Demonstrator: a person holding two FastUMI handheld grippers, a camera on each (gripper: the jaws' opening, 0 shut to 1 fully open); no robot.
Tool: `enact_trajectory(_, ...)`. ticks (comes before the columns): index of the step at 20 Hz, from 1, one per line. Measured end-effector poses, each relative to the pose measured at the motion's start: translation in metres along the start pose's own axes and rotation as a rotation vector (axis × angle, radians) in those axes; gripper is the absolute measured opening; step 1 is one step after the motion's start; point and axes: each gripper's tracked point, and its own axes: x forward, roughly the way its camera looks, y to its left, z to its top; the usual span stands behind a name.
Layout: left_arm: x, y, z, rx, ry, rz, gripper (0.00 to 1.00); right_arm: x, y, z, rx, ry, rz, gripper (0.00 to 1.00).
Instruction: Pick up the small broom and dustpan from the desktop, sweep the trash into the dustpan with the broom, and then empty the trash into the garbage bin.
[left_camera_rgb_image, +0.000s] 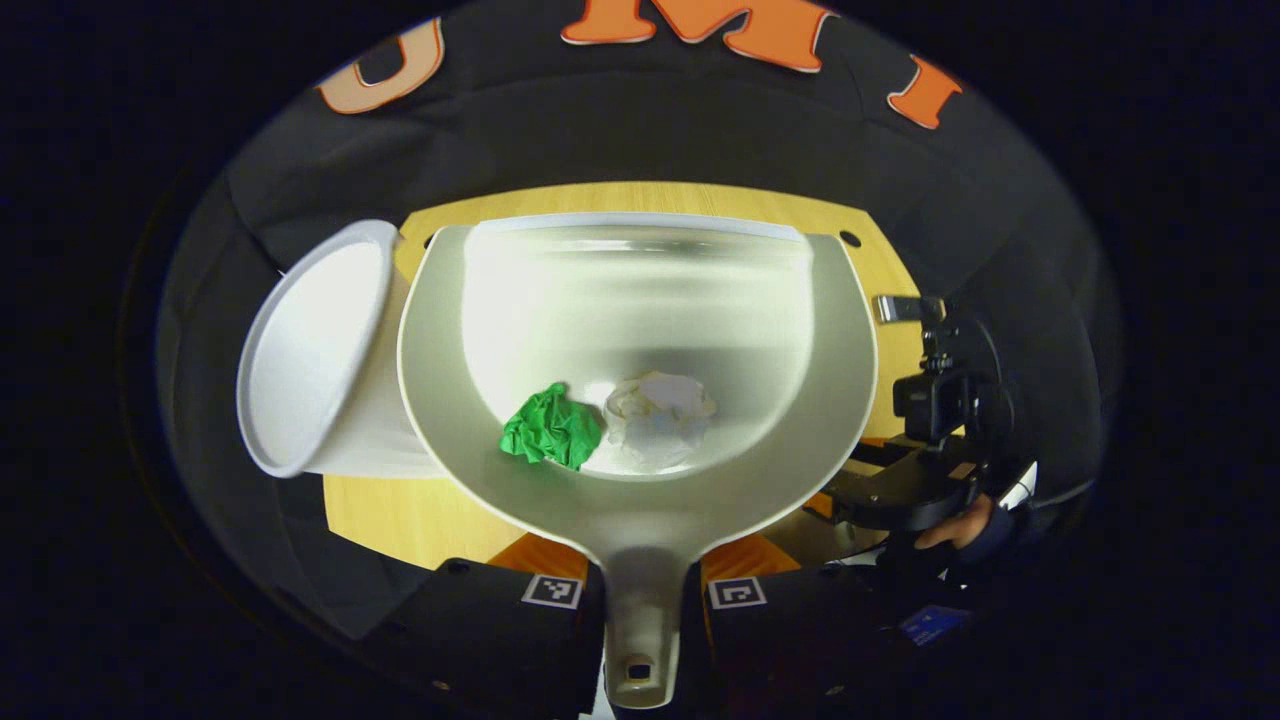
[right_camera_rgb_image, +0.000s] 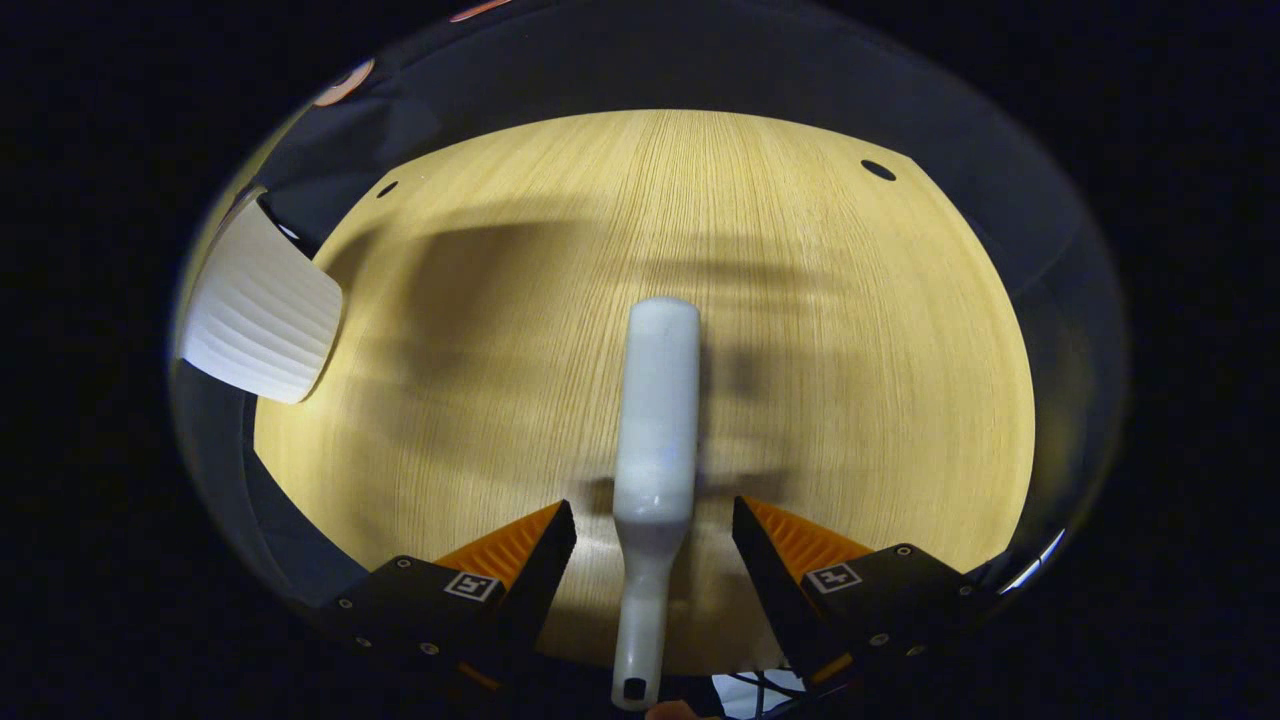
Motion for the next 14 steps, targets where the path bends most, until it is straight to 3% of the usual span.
enact_trajectory(2, -0.001, 0.004, 0.010, -0.057, -0.041, -0.002, 0.31, -0.005, -0.001, 0.005, 0.005, -0.026, 0.000, 0.95)
enact_trajectory(8, 0.005, 0.077, 0.006, -0.180, -0.033, 0.189, 0.31, -0.005, -0.005, 0.005, 0.022, -0.030, -0.012, 0.95)
enact_trajectory(10, 0.012, 0.074, -0.015, -0.137, 0.011, 0.262, 0.31, -0.006, -0.005, 0.006, 0.027, -0.028, -0.008, 0.95)
enact_trajectory(14, 0.009, 0.081, -0.013, 0.007, 0.114, 0.461, 0.31, -0.006, -0.003, 0.007, 0.023, -0.021, 0.001, 0.95)
